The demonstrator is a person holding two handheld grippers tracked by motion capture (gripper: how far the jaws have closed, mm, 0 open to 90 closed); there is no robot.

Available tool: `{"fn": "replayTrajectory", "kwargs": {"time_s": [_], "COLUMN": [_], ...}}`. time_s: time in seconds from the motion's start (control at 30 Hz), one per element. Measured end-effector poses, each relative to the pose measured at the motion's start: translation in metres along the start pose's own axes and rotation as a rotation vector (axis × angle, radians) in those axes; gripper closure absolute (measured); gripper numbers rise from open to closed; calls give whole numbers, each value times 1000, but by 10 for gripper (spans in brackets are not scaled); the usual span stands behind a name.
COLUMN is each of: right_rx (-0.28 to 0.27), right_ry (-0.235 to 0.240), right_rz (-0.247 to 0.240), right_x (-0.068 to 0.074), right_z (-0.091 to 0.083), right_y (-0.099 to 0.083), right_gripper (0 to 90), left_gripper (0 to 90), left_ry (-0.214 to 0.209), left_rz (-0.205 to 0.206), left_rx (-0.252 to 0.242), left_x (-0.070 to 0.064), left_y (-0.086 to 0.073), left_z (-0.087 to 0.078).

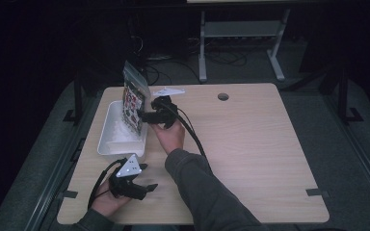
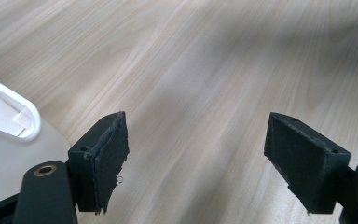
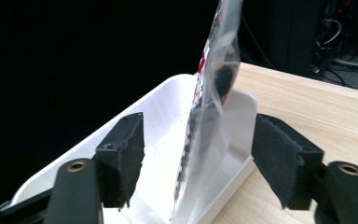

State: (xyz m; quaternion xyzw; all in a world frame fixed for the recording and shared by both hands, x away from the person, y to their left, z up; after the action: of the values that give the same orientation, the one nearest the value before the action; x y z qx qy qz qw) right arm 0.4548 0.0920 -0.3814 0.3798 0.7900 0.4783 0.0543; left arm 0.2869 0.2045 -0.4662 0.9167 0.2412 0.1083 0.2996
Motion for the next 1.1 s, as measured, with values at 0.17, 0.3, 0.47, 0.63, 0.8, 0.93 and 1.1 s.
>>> {"fn": "replayTrajectory", "kwargs": {"time_s": [0.17,0.3,0.47,0.63,0.8,0.93,1.1], "right_rx": [-6,-1,4,4,13,18,16], "right_ry": [24,39,44,52,56,49,46], "right_rz": [0,-5,-11,-10,-15,-15,-10], "right_x": [-5,-8,-13,-19,-24,-31,-38], "right_z": [-14,-26,-39,-54,-67,-76,-89], "right_y": [-3,-6,-12,-17,-22,-27,-34], "right_gripper": [311,297,282,269,256,256,256], "left_gripper": [210,210,210,210,210,210,210], "left_ry": [0,-2,-2,-5,-7,-10,-13], "left_rz": [0,-4,-1,-4,-5,-7,-12], "left_rx": [2,-1,1,-3,-2,-3,-7], "left_x": [0,0,0,0,0,0,0], "left_y": [0,0,0,0,0,0,0], "left_z": [0,1,0,0,0,1,1]}}
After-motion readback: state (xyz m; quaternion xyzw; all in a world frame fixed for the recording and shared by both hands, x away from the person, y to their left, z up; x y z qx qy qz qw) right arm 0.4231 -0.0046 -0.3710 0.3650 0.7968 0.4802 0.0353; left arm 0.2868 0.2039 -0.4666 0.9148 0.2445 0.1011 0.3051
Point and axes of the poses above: each handheld gripper's, and its own axes: z roughly forward along the jaws, y roughly out of its top, x roughly to its left, the point moved 4 cm from there along z, roughly forward along the jaws, and after that the axes turned 10 degrees about x, right-handed, at the moved point
